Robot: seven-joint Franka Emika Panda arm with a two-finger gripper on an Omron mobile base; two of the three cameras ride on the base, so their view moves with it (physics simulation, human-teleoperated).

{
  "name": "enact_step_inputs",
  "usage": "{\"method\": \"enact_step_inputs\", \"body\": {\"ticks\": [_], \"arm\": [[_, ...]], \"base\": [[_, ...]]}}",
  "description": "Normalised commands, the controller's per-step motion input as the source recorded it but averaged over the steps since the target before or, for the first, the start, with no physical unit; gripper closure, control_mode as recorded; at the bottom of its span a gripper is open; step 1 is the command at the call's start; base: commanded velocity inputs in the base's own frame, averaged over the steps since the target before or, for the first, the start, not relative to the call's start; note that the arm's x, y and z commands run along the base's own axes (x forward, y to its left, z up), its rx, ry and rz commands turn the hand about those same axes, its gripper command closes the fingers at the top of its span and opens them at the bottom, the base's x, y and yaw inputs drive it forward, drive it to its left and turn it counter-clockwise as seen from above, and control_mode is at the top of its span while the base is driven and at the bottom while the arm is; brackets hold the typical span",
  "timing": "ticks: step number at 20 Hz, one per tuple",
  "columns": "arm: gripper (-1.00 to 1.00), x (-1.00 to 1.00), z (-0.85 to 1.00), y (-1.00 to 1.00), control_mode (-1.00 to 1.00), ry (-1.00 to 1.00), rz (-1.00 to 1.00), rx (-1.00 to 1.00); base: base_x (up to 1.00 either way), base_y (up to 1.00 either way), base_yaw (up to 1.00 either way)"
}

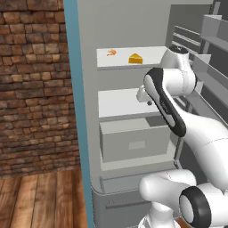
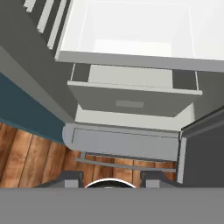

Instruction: Pick the cheese from the fridge and the cheese grater from the cabinet and place them next to the salad bowl.

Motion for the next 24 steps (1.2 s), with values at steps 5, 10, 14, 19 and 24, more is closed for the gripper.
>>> {"method": "enact_step_inputs", "body": {"ticks": [5, 10, 14, 19, 24], "arm": [[-1.00, -0.06, 0.01, 0.00, -1.00, -0.12, 0.01, 0.00], [-1.00, 0.00, 0.26, 0.00, -1.00, -0.29, 0.03, 0.00], [-1.00, 0.00, 0.39, -0.01, -1.00, -0.32, 0.00, 0.00], [-1.00, 0.02, 0.51, -0.04, -1.00, -0.20, 0.00, 0.00], [-1.00, 0.17, 0.43, -0.10, -1.00, -0.03, 0.00, 0.00]], "base": [[0.00, 0.00, 0.00], [0.00, 0.00, 0.00], [0.00, 0.00, 0.00], [0.00, 0.00, 0.00], [0.00, 0.00, 0.00]]}}
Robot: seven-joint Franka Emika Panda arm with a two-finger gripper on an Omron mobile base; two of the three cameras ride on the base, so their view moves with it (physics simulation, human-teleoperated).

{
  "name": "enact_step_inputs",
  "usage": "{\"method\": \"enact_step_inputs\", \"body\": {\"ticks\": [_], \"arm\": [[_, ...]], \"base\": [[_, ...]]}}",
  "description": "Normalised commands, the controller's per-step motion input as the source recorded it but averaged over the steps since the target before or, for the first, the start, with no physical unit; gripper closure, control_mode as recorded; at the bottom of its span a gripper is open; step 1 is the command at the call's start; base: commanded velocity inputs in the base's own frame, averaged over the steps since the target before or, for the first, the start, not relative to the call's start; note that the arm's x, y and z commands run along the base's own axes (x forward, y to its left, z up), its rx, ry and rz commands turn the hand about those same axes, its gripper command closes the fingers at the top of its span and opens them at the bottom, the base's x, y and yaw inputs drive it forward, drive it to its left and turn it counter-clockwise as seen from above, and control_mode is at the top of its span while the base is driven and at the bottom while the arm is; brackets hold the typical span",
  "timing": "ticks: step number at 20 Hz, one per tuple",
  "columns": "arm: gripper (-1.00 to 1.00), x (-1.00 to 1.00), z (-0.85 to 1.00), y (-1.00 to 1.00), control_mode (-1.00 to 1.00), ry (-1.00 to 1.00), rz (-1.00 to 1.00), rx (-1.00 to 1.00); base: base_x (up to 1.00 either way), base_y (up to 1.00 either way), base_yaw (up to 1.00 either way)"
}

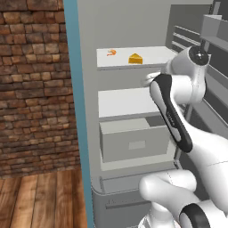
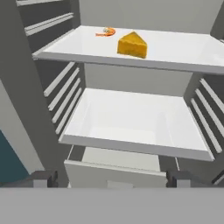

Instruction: Pick the cheese from the fridge and the cheese grater from the cabinet and place them next to the salad bowl.

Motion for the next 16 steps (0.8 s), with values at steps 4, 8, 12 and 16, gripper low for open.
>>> {"method": "enact_step_inputs", "body": {"ticks": [4, 8, 12, 16], "arm": [[-1.00, 0.36, 0.32, -0.09, -1.00, 0.00, 0.00, 0.00], [-1.00, 0.43, 0.31, -0.04, -1.00, 0.00, 0.00, 0.00], [-1.00, 0.51, 0.22, -0.10, -1.00, 0.00, 0.00, 0.00], [-1.00, 0.50, 0.28, -0.01, -1.00, 0.00, 0.10, 0.00]], "base": [[0.00, 0.00, 0.00], [0.00, 0.00, 0.00], [0.00, 0.00, 0.00], [0.00, 0.00, 0.00]]}}
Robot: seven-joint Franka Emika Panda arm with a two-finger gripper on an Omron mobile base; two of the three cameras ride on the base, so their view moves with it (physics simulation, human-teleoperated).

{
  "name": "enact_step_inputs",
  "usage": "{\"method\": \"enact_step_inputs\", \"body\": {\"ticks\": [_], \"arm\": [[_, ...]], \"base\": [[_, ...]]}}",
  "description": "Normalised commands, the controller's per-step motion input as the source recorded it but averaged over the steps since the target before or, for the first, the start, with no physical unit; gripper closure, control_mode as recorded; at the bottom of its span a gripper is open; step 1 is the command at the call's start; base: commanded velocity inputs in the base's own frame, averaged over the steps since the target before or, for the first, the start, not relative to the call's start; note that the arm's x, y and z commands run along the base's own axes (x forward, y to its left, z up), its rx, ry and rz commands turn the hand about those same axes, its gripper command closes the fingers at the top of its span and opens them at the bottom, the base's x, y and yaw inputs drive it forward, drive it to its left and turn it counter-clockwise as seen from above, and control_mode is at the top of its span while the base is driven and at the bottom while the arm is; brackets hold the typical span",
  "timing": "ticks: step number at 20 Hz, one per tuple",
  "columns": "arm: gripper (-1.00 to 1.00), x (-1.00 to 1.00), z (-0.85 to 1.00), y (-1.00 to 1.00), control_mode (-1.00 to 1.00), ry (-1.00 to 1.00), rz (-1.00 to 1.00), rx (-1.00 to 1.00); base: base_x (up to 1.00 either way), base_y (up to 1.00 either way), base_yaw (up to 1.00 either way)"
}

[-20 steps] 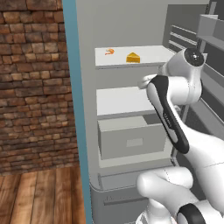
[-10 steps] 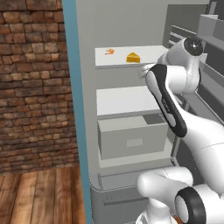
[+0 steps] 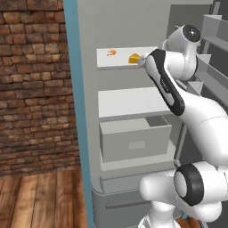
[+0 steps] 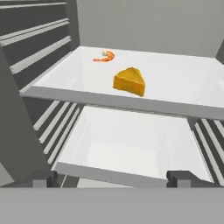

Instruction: Pick the cheese from the fridge and the cheese grater from the cabinet and place them next to the salad bowl.

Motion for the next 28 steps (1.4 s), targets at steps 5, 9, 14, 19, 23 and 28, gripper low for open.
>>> {"method": "enact_step_inputs", "body": {"ticks": [5, 9, 14, 19, 23, 28], "arm": [[-1.00, 0.45, 0.01, -0.03, -1.00, 0.00, 0.09, -0.02], [-1.00, 0.49, 0.00, -0.02, -1.00, 0.00, 0.08, -0.03], [-1.00, 0.45, -0.08, -0.01, -1.00, 0.03, 0.07, -0.06], [-1.00, 0.44, -0.08, -0.07, -1.00, 0.10, 0.06, -0.01], [-1.00, 0.35, -0.04, -0.07, -1.00, 0.01, 0.02, 0.00], [-1.00, 0.30, -0.13, -0.07, -1.00, 0.01, 0.00, 0.00]], "base": [[0.00, 0.00, 0.00], [0.00, 0.00, 0.00], [0.00, 0.00, 0.00], [0.00, 0.00, 0.00], [0.00, 0.00, 0.00], [0.00, 0.00, 0.00]]}}
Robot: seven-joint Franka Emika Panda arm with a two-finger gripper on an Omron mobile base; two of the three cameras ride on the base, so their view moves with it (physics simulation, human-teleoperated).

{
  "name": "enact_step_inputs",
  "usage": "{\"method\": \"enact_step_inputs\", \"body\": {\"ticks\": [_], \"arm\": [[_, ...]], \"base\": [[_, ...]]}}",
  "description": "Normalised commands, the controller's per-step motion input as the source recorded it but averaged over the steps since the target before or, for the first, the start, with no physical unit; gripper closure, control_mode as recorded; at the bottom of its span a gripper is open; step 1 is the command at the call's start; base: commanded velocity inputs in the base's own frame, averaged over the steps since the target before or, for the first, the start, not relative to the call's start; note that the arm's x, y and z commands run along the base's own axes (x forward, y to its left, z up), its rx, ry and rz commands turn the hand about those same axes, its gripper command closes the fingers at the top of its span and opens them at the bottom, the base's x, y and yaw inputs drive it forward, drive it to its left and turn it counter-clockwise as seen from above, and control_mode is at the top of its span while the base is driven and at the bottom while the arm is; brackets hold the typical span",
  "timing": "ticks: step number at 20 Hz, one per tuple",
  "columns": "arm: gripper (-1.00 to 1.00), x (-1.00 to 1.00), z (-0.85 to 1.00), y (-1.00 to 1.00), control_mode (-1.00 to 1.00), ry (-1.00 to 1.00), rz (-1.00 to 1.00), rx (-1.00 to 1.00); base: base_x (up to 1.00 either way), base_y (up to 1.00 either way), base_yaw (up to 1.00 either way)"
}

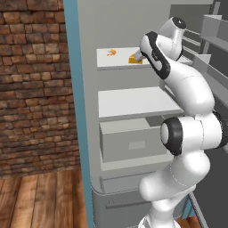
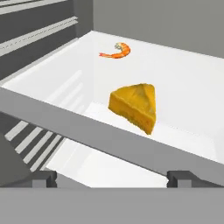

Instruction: Pick the cheese from the fridge and the cheese grater from the cabinet and place them next to the salad bowl.

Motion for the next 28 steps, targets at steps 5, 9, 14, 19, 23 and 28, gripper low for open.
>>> {"method": "enact_step_inputs", "body": {"ticks": [5, 9, 14, 19, 23, 28], "arm": [[-1.00, 0.39, -0.10, 0.00, -1.00, 0.00, 0.00, 0.00], [-1.00, 0.42, -0.11, 0.00, -1.00, 0.00, 0.00, 0.00], [-1.00, 0.46, -0.09, 0.00, -1.00, 0.02, 0.01, 0.00], [-1.00, 0.41, -0.05, 0.00, -1.00, 0.00, 0.03, 0.00], [-1.00, 0.41, -0.06, 0.00, -1.00, 0.00, 0.02, 0.00], [-1.00, 0.28, -0.09, 0.00, -1.00, 0.03, 0.01, 0.00]], "base": [[0.00, 0.00, 0.00], [0.00, 0.00, 0.00], [0.00, 0.00, 0.00], [0.00, 0.00, 0.00], [0.00, 0.00, 0.00], [0.00, 0.00, 0.00]]}}
